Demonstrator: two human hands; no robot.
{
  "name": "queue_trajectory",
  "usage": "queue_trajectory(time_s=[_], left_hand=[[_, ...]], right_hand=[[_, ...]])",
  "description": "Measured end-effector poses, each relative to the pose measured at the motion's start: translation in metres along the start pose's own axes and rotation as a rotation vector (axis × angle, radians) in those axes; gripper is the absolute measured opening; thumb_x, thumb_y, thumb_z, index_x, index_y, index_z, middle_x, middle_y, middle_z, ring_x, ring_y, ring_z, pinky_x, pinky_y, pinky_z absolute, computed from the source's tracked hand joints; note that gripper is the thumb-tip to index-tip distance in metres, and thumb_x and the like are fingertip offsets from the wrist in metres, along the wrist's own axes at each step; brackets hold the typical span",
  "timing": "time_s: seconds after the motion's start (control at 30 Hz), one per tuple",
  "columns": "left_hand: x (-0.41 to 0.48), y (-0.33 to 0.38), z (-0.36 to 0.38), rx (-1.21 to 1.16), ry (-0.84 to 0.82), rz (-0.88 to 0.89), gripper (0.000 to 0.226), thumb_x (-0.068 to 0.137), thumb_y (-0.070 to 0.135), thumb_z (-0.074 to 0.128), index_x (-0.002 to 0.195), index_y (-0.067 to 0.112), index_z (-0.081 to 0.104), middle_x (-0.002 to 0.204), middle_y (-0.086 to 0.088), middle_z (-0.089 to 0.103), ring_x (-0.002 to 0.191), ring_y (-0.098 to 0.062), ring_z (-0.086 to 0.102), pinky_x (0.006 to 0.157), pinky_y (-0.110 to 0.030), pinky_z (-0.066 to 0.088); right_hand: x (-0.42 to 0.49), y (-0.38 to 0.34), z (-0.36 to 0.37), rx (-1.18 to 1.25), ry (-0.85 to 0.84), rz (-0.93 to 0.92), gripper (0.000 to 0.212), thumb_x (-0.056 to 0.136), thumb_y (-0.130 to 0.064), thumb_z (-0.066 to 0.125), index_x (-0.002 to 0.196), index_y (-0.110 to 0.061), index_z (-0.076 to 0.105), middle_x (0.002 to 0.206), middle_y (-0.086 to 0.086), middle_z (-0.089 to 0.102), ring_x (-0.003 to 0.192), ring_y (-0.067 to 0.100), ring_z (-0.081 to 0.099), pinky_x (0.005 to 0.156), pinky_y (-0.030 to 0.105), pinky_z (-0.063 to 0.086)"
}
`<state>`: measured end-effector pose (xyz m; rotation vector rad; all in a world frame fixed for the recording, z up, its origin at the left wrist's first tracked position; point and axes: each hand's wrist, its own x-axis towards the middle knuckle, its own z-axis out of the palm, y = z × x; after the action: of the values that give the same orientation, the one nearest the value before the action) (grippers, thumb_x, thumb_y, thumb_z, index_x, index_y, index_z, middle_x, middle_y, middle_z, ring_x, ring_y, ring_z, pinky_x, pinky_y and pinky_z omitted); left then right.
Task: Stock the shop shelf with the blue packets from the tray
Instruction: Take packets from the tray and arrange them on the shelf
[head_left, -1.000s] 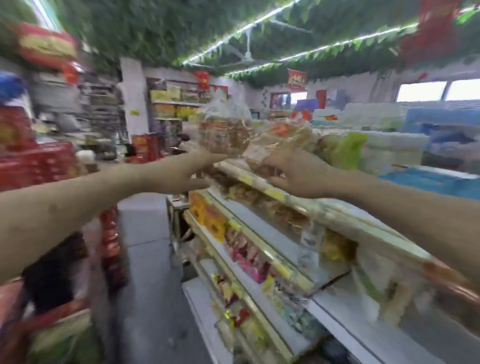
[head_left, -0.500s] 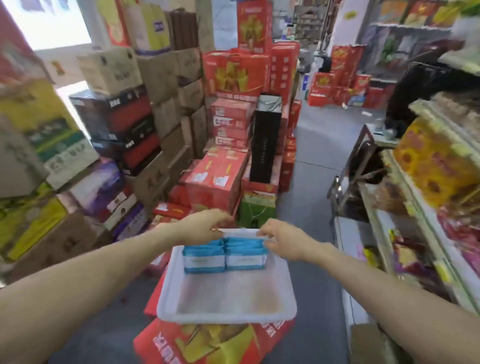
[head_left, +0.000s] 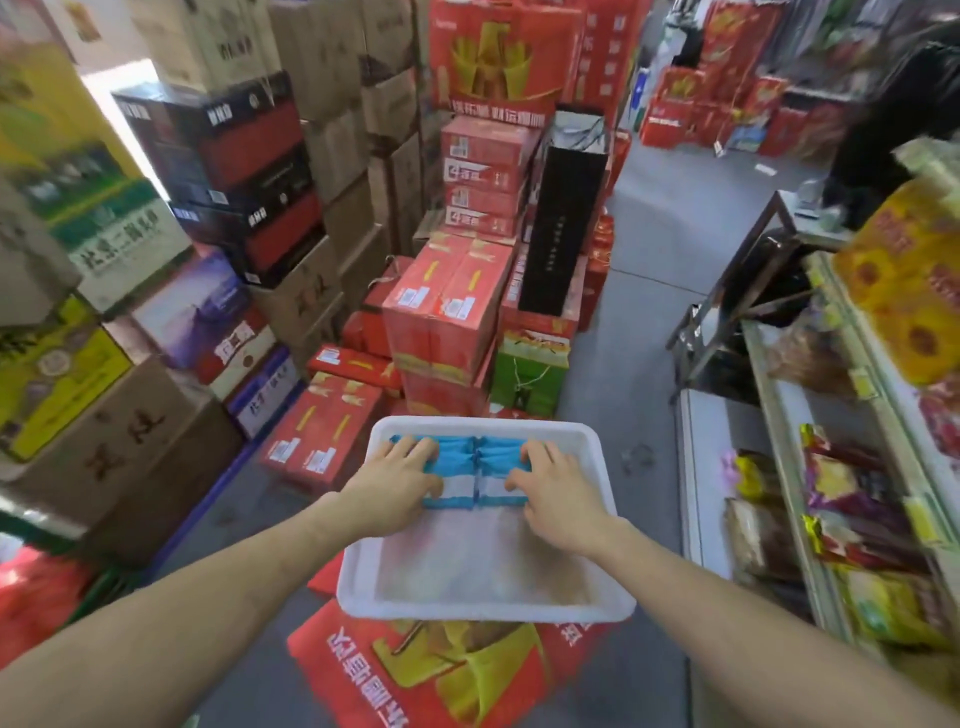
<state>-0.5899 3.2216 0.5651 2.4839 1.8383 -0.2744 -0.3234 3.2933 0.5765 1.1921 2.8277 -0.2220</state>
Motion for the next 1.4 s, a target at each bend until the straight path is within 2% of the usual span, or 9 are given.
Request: queue_trajectory(time_s=[0.17, 0.27, 0.4, 0.57, 0.77, 0.97, 1.13, 1.3, 1.4], left_hand=[[0.001, -0.001, 0.0, 0.074, -0.069, 0.078, 0.018, 0.087, 0.026, 0.059, 0.099, 0.034, 0.069, 0.108, -0.002, 0.053, 0.093, -0.03, 0.058, 0.077, -0.042, 0.046], [0.002, 0.001, -0.005, 0.023, -0.173, 0.099, 0.026, 0.094, 0.017, 0.056, 0.113, 0.034, 0.064, 0.121, 0.0, 0.052, 0.097, -0.027, 0.061, 0.079, -0.042, 0.052], [0.007, -0.001, -0.019, -0.114, -0.215, 0.104, 0.044, 0.093, 0.01, 0.058, 0.126, 0.039, 0.057, 0.123, 0.003, 0.051, 0.104, -0.023, 0.06, 0.083, -0.044, 0.055], [0.035, -0.011, -0.085, -0.196, -0.096, 0.167, 0.052, 0.096, 0.007, 0.06, 0.131, 0.046, 0.056, 0.12, 0.012, 0.056, 0.1, -0.012, 0.06, 0.078, -0.035, 0.058], [0.105, 0.017, -0.226, -0.247, 0.086, 0.317, 0.059, 0.098, 0.017, 0.062, 0.126, 0.068, 0.049, 0.104, 0.032, 0.045, 0.099, -0.001, 0.053, 0.085, -0.023, 0.052], [0.167, 0.166, -0.391, -0.201, 0.29, 0.693, 0.045, 0.105, 0.02, 0.052, 0.136, 0.052, 0.055, 0.113, 0.026, 0.051, 0.107, -0.003, 0.055, 0.095, -0.025, 0.045], [0.181, 0.362, -0.508, -0.137, 0.335, 1.028, 0.057, 0.106, 0.011, 0.05, 0.14, 0.056, 0.049, 0.134, 0.018, 0.05, 0.117, -0.006, 0.05, 0.1, -0.033, 0.044], [0.134, 0.56, -0.601, -0.153, 0.387, 1.37, 0.057, 0.105, 0.012, 0.051, 0.145, 0.053, 0.048, 0.128, 0.033, 0.046, 0.107, 0.014, 0.047, 0.086, -0.003, 0.035], [0.099, 0.667, -0.636, -0.106, 0.403, 1.527, 0.057, 0.107, 0.019, 0.048, 0.146, 0.059, 0.041, 0.126, 0.032, 0.044, 0.114, 0.007, 0.046, 0.095, -0.014, 0.033]], right_hand=[[-0.007, 0.002, 0.006, -0.09, -0.026, -0.066, 0.027, 0.093, -0.015, 0.055, 0.113, -0.028, 0.067, 0.118, 0.004, 0.048, 0.109, 0.03, 0.047, 0.09, 0.043, 0.037], [-0.01, 0.001, 0.008, -0.102, -0.12, -0.063, 0.036, 0.099, -0.014, 0.055, 0.129, -0.033, 0.061, 0.131, 0.002, 0.046, 0.118, 0.028, 0.046, 0.101, 0.043, 0.04], [-0.01, 0.003, -0.01, -0.05, -0.22, -0.098, 0.042, 0.098, -0.009, 0.059, 0.133, -0.034, 0.058, 0.124, 0.0, 0.05, 0.109, 0.023, 0.053, 0.086, 0.034, 0.05], [-0.016, 0.033, -0.07, -0.033, -0.178, -0.11, 0.061, 0.093, -0.001, 0.059, 0.137, -0.043, 0.053, 0.117, -0.004, 0.049, 0.101, 0.021, 0.055, 0.075, 0.036, 0.054], [-0.081, 0.109, -0.223, -0.217, -0.017, -0.063, 0.061, 0.096, -0.009, 0.056, 0.147, -0.041, 0.047, 0.106, -0.004, 0.044, 0.1, 0.021, 0.054, 0.078, 0.031, 0.039], [-0.269, 0.174, -0.383, -0.404, 0.051, 0.197, 0.072, 0.093, 0.002, 0.053, 0.156, -0.029, 0.04, 0.124, 0.007, 0.049, 0.11, 0.027, 0.049, 0.093, 0.042, 0.041], [-0.466, 0.199, -0.454, -0.509, -0.011, 0.51, 0.085, 0.086, 0.003, 0.057, 0.156, -0.038, 0.035, 0.115, 0.001, 0.045, 0.103, 0.024, 0.051, 0.086, 0.038, 0.041], [-0.665, 0.165, -0.489, -0.443, 0.058, 0.936, 0.078, 0.093, 0.003, 0.052, 0.152, -0.046, 0.04, 0.115, -0.008, 0.048, 0.091, 0.005, 0.048, 0.081, 0.027, 0.042], [-0.769, 0.128, -0.494, -0.52, 0.055, 1.124, 0.081, 0.09, 0.005, 0.052, 0.155, -0.042, 0.038, 0.12, -0.004, 0.049, 0.103, 0.017, 0.047, 0.091, 0.036, 0.041]])
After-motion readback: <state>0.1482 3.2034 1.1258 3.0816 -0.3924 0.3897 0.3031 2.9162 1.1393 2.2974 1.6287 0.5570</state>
